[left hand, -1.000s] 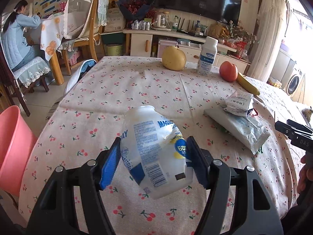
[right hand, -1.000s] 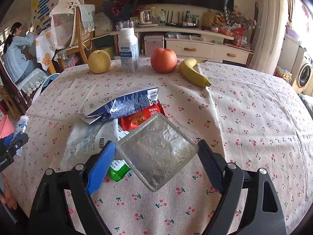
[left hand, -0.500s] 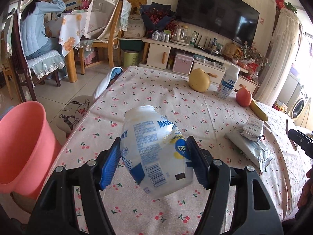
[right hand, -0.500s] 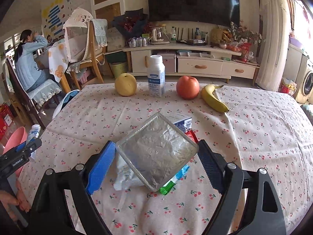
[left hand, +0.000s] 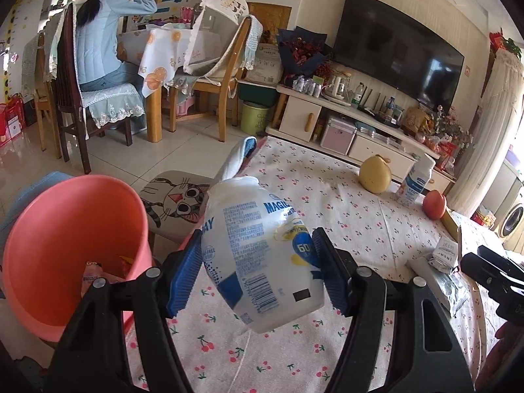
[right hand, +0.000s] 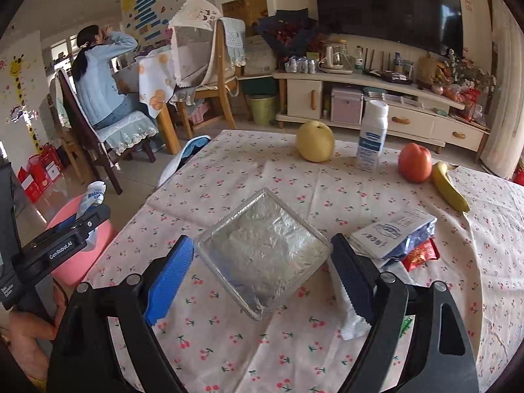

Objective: Collect trash
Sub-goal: 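Carry the milk bottle to the pink bucket while the right tool carries the foil packet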

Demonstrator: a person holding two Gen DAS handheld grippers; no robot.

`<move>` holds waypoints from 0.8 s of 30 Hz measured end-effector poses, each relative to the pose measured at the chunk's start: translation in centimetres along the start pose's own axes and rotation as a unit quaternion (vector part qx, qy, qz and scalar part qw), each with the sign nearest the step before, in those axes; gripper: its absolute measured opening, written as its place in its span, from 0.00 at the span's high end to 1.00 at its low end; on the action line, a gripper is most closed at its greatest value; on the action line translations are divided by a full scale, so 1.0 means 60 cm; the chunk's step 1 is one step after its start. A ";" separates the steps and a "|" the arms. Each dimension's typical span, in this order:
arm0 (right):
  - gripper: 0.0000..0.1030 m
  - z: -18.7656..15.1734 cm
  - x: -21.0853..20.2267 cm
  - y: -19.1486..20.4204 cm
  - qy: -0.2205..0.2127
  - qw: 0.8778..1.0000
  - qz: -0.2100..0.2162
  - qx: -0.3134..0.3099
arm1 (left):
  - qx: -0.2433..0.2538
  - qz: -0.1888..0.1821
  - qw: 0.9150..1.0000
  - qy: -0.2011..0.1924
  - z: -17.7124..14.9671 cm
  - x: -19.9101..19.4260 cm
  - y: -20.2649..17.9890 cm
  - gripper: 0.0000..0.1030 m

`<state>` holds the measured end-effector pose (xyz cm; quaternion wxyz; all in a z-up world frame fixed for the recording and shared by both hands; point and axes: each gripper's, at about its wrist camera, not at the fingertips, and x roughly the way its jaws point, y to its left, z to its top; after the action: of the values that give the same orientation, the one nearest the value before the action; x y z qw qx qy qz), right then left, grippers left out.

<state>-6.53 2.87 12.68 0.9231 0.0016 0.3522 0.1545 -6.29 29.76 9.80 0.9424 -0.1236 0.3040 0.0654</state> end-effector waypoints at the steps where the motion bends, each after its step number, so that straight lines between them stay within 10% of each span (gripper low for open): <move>1: 0.18 0.005 0.005 0.014 0.000 1.000 0.008 -0.005 | -0.005 0.005 1.000 -0.003 0.002 -0.002 0.009 0.34; 13: 0.18 0.054 0.060 0.230 0.002 0.989 0.113 -0.097 | -0.121 0.077 0.989 -0.031 0.031 -0.026 0.167 0.35; 24: 0.18 0.052 0.140 0.421 0.034 0.967 0.195 -0.160 | -0.260 0.155 0.953 -0.021 0.026 -0.040 0.336 0.34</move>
<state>-5.76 29.67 12.37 0.8509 -0.0830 0.3467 0.3858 -11.37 49.46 8.57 0.8621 -0.3147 0.2716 0.2899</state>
